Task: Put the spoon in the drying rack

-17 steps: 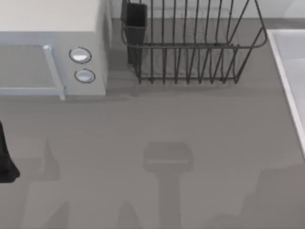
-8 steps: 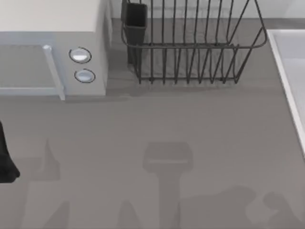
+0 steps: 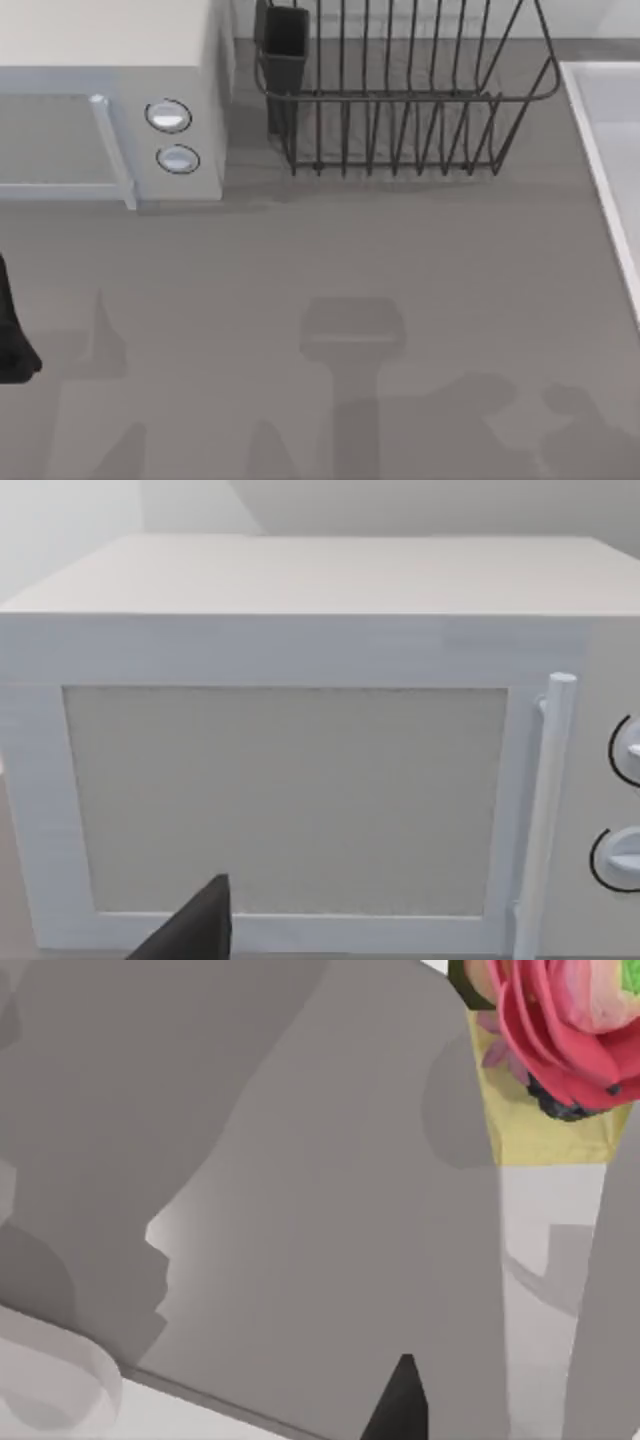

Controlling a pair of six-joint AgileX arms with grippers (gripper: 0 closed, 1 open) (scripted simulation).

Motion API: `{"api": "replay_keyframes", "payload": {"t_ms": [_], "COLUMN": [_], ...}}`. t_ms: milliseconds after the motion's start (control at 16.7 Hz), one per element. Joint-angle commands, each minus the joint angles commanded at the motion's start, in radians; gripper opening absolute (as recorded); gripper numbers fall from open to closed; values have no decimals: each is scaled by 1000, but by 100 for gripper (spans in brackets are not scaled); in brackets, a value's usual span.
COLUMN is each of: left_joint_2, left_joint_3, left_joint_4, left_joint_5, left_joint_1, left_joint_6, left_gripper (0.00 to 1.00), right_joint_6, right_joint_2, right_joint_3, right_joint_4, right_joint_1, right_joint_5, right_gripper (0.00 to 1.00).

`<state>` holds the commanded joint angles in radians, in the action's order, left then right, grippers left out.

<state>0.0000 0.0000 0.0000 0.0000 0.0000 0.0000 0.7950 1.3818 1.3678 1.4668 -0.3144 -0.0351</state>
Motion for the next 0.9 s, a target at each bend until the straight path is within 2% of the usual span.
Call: {"api": "replay_keyframes", "payload": {"t_ms": [240,720,900], "left_joint_2": [0,0,0], "left_joint_3": [0,0,0], "left_joint_4": [0,0,0], "left_joint_5": [0,0,0], "left_joint_1": [0,0,0], "left_joint_6": [0,0,0], "left_gripper": [100,100,100], "right_joint_6": [-159,-570,-694], "right_joint_2": [22,85,85], "right_joint_3": [37,63,66], "right_joint_4": [-207,-887,-1143], "right_joint_1": [230,938,1155], "right_joint_5": [-165,-629,-799], "right_gripper": [0,0,0]}}
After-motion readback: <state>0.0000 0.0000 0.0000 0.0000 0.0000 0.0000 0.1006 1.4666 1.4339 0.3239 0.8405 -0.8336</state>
